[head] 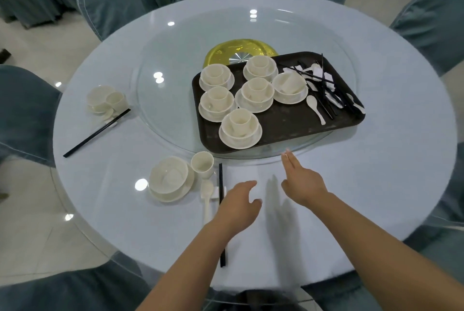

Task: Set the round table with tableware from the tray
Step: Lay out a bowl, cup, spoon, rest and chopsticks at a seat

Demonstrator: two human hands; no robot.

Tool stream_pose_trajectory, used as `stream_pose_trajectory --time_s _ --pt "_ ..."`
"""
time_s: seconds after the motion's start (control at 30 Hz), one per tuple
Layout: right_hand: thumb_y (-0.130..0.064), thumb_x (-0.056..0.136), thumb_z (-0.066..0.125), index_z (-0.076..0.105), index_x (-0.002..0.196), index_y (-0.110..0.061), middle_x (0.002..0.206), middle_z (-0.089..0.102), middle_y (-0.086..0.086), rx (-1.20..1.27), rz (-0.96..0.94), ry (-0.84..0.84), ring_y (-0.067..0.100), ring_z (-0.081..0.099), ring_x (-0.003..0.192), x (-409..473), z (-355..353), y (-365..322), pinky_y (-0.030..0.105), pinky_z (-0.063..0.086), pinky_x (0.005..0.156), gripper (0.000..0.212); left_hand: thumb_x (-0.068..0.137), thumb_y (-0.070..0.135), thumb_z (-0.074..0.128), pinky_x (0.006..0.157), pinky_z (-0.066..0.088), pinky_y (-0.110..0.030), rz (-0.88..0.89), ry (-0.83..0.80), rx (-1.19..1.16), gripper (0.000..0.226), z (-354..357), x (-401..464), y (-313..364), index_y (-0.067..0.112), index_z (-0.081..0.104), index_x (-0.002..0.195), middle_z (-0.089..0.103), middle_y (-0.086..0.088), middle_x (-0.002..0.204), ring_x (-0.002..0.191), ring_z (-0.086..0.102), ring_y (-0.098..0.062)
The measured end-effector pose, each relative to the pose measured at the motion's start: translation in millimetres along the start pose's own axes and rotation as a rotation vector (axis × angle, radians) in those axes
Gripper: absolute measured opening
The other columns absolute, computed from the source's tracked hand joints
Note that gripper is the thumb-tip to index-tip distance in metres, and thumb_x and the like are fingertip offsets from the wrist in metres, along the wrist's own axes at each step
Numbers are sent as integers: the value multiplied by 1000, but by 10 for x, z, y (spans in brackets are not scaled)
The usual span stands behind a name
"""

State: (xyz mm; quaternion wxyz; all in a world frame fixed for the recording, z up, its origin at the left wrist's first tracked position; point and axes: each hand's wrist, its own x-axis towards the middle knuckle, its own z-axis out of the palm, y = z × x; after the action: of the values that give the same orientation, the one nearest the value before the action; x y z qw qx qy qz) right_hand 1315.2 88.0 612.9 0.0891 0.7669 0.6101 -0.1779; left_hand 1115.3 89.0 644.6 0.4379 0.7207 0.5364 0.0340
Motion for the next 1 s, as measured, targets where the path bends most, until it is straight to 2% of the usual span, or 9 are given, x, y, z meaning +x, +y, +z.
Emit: stream_pose_trajectory --time_s 0.1,0.17,0.23,0.33,0.43,0.53,0.67,0.8,1.0 --pt "-22 97 39 3 156 -17 163 -12 -6 -4 -20 18 11 44 53 -23 -56 79 23 31 46 70 96 32 53 108 28 -23 -11 17 -3 52 64 -43 86 26 38 146 37 6 151 136 38 -12" --pt "-21 97 39 4 156 -17 164 -8 -5 3 -30 26 15 51 62 -48 -92 173 25 34 50 69 96 32 54 110 31 -26 -31 41 -2 51 125 -45 170 26 40 145 39 5 150 134 40 -14" --pt "-21 97 39 5 156 -17 164 -1 -3 26 -51 40 20 60 82 -85 -128 316 26 39 59 68 96 31 54 110 33 -28 -54 70 -4 50 201 -42 293 25 41 144 40 4 149 133 41 -15" --pt "-20 96 40 9 156 -17 164 6 0 42 -108 58 24 60 107 -147 -166 589 28 40 69 67 96 30 54 105 32 -24 -91 127 6 49 324 -24 495 25 42 143 41 4 148 131 43 -15" --pt "-22 98 41 12 155 -16 158 23 5 38 -180 83 24 56 110 -211 -218 984 29 38 70 65 95 30 56 98 33 -21 -140 215 19 49 521 -21 761 25 43 142 43 4 146 127 46 -15" --pt "-24 98 42 15 154 -15 148 35 6 -1 -258 108 24 51 114 -298 -295 1386 29 39 72 63 93 29 58 103 35 -27 -191 296 33 50 714 -58 1008 25 44 141 45 3 144 129 45 -17" --pt "-23 98 43 18 154 -15 150 35 6 -35 -300 134 25 44 124 -427 -425 1857 31 43 84 62 93 30 59 106 35 -30 -215 363 14 49 938 -122 1283 23 45 140 47 2 143 130 44 -17" --pt "-24 98 44 19 154 -14 154 30 7 -52 -307 156 26 38 132 -530 -532 2143 35 42 99 62 93 33 57 102 36 -29 -203 392 12 48 1090 -154 1470 24 46 139 48 2 142 127 47 -17" --pt "-26 98 43 20 153 -14 155 29 7 -67 -286 166 27 36 134 -710 -470 2308 35 39 101 62 94 33 57 101 38 -30 -175 358 12 48 1245 -136 1560 23 46 139 48 1 142 126 48 -19"
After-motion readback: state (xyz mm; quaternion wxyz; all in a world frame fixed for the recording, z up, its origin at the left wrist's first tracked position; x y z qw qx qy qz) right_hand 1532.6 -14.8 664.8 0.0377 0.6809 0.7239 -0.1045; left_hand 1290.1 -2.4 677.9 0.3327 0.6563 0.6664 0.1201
